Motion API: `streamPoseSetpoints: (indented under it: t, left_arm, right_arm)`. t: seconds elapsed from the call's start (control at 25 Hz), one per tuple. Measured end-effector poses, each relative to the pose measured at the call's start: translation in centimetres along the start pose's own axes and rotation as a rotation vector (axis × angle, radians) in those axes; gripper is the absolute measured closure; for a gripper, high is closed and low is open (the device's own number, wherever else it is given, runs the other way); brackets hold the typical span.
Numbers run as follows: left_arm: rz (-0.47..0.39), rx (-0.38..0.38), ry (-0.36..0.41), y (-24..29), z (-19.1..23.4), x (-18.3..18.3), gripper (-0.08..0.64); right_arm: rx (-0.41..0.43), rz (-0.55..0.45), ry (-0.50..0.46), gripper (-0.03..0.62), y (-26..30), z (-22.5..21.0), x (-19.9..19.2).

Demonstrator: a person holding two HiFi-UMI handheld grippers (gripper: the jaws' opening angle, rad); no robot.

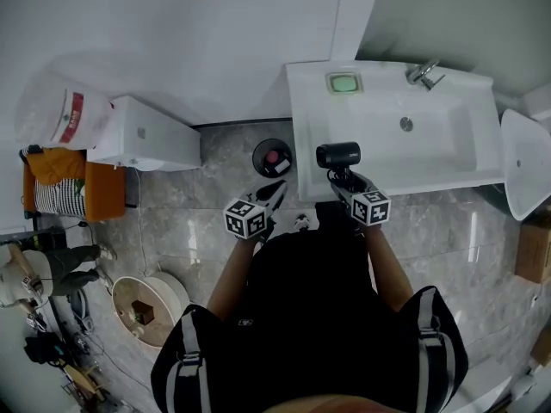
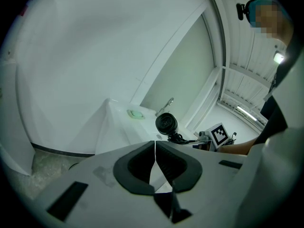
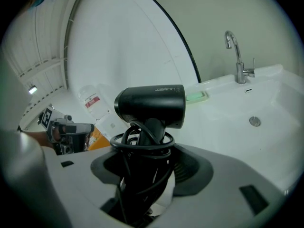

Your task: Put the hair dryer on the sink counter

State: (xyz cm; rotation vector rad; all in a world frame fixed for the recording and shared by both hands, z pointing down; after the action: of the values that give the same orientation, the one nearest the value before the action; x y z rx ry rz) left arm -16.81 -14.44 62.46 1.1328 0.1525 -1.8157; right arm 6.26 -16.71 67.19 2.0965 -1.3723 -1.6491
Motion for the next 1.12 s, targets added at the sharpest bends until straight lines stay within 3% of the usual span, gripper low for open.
streamPoseSetpoints:
  t: [0.84,1.12]
  left_arm:
    - [0.037,0.039,-0.01,2.1,1.3,1.5,0.541]
    - [0.047,0.047,-0.02,2.8,1.3,1.7,0.541]
  right_arm:
    - [-0.012,0.096,0.029,0.282,4.2,-3.4,-0.7]
    - [-0.05,0.139,0.044,0.282,6.0,-4.5,-1.0]
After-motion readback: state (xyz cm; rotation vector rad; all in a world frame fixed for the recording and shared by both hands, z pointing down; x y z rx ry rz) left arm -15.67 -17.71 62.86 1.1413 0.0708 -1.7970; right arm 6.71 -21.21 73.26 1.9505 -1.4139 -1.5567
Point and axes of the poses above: the fingertips, and each gripper's own axes: y forward along the fingers, z to its left, x out of its top, the point moved 5 cm from there along -y, backward along the fingers, and after that the axes turned 3 degrees about -x, right-handed, at the moved point
